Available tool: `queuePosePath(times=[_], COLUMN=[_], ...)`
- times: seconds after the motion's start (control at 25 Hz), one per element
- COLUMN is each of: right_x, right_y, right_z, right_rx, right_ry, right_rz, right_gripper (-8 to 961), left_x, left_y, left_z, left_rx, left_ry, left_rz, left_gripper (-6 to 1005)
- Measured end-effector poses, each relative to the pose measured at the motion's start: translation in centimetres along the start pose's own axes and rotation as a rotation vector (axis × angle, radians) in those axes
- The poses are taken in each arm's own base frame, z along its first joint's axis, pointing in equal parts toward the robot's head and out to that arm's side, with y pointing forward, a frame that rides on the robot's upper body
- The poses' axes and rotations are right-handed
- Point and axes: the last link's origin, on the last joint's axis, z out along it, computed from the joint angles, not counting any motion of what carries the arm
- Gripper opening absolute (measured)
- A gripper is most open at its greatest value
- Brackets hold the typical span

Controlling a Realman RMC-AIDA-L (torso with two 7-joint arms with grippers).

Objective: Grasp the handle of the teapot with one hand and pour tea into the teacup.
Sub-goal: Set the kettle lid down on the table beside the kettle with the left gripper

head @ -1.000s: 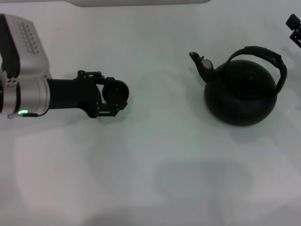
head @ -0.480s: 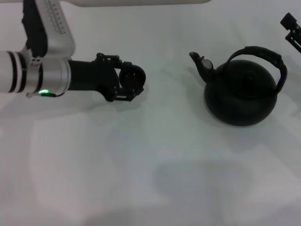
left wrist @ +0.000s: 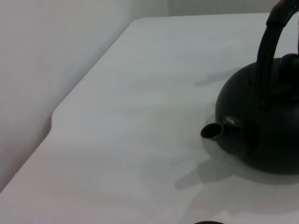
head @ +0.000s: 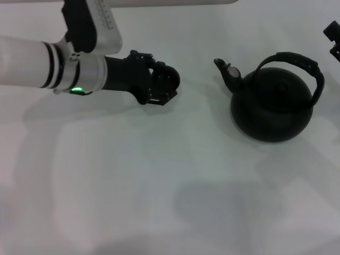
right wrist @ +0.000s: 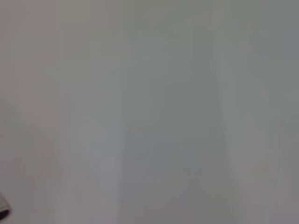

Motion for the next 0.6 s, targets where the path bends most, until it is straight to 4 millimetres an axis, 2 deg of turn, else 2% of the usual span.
queuePosePath(times=[0.32,0.6], right_x=[-0.3,-0.6], right_y=[0.0,-0.1], right_z=[0.3,0.7], right_rx=[-0.011,-0.027], right_ry=[-0.013,-0.022], right_rz=[-0.003,-0.007], right_gripper=[749,749], left_x=[1.1,-0.1], left_y=[1.4,2.5], left_z=[1.0,0.8], left_rx=[-0.045,-0.037], left_ry=[0.051,0.112], left_rz=[-0.016,-0.072], left_gripper=[713,713])
